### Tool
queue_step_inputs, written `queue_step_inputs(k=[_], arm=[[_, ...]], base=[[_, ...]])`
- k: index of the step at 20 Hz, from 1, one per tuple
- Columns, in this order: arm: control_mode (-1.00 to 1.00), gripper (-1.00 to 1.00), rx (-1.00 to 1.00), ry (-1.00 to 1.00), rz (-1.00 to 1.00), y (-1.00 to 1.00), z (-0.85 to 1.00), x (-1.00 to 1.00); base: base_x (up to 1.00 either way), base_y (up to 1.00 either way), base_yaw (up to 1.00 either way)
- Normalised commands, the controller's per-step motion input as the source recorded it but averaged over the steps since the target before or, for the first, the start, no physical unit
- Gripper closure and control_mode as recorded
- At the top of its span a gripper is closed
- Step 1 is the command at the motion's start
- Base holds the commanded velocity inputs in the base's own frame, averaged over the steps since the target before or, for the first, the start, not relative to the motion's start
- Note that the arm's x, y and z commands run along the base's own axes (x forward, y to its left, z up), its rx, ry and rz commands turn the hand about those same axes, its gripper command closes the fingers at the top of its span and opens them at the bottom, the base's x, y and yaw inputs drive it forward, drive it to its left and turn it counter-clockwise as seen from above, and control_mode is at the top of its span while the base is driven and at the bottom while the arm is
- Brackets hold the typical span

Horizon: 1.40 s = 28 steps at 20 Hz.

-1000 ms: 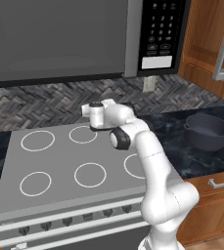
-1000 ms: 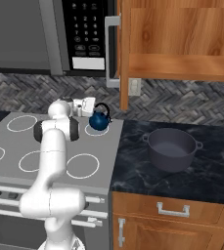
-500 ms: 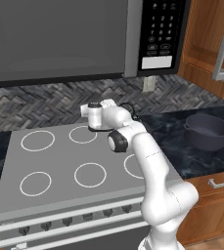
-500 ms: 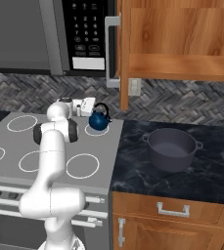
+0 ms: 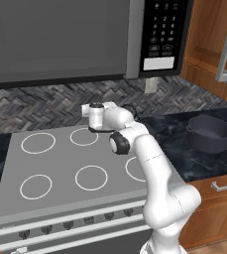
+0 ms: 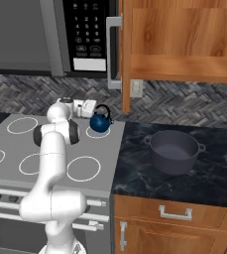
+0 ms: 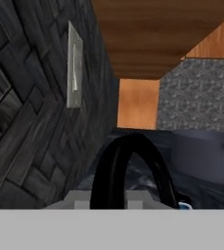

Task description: Pick the kettle from the cabinet and place it on a stove burner. Then pick the pot from the counter and place it on another stove burner. Finally, turn both burners on.

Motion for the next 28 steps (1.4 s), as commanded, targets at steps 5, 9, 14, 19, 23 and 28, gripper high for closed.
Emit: queue_step_inputs(k=[5, 9, 14, 19, 23, 28], arm=[[-1.0, 1.0, 0.0, 0.08, 0.0, 0.18, -0.43, -0.03], [-1.0, 1.0, 0.0, 0.01, 0.0, 0.05, -0.29, -0.14], [-1.0, 1.0, 0.0, 0.0, -0.02, 0.0, -0.28, -0.3], [-1.0, -1.0, 0.0, 0.0, -0.04, 0.05, -0.25, -0.2], [-1.0, -1.0, 0.01, 0.0, -0.03, 0.0, -0.22, -0.22], [-1.0, -1.0, 0.0, 0.0, -0.03, 0.05, -0.19, -0.22]], base=[[0.0, 0.0, 0.0], [0.0, 0.0, 0.0], [0.0, 0.0, 0.0], [0.0, 0.0, 0.0], [0.0, 0.0, 0.0], [0.0, 0.0, 0.0]])
